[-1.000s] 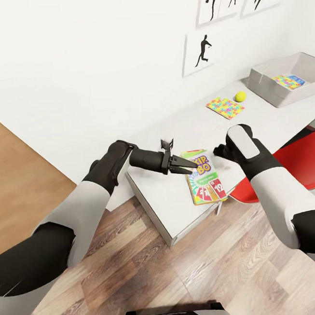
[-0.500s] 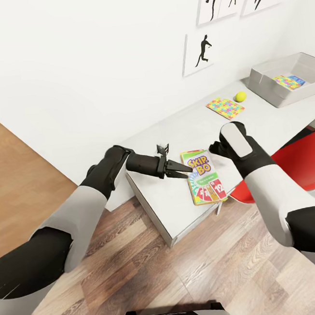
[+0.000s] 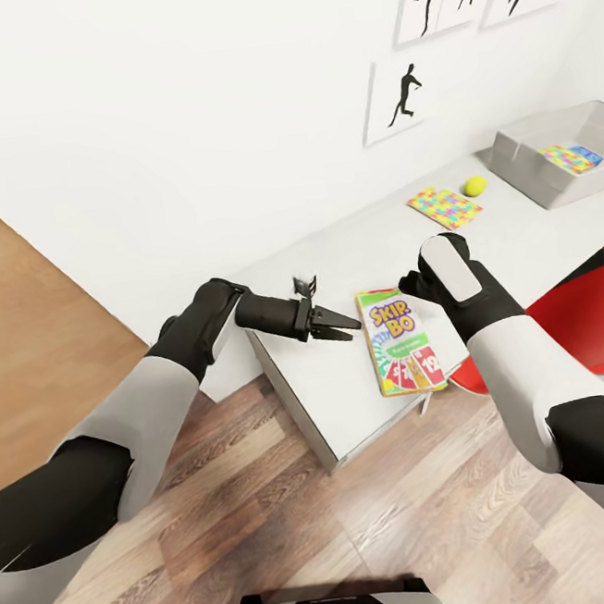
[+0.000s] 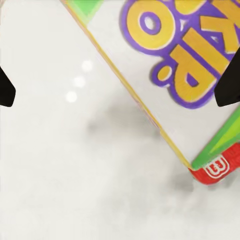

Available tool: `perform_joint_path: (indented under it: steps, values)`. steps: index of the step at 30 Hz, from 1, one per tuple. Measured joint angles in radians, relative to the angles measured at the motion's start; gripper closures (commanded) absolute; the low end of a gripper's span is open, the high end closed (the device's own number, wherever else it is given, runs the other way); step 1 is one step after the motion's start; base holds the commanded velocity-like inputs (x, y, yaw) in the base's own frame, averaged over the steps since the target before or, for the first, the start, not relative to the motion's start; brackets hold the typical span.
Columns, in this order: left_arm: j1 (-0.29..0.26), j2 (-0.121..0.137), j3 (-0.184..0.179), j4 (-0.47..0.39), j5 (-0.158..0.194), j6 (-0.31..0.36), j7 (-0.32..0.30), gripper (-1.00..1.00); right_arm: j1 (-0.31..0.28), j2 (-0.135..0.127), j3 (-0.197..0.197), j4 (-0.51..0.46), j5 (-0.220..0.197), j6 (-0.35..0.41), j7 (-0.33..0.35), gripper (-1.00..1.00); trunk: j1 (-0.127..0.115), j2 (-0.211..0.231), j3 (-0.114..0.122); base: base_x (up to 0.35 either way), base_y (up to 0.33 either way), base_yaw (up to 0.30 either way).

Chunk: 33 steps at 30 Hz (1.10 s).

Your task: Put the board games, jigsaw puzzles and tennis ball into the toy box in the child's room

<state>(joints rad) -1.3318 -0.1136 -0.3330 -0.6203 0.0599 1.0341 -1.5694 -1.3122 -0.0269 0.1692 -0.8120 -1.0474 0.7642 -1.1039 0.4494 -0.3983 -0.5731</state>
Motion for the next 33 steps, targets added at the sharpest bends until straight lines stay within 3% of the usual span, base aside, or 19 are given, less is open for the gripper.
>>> perform_joint_path:
  steps: [19, 33]
  values:
    - [0.004, 0.000, -0.001, -0.016, 0.000, 0.001, 0.000, -1.00, -0.016, 0.015, 0.002, 0.000, -0.001, 0.000, 0.001, -1.00, 0.000, 0.000, -0.014, 0.000, 0.000, 0.181]
    - [0.014, 0.005, 0.000, -0.038, -0.001, 0.002, 0.000, -1.00, -0.023, 0.013, 0.002, -0.002, 0.000, 0.001, 0.001, -1.00, 0.000, 0.000, -0.032, 0.032, -0.040, 0.030]
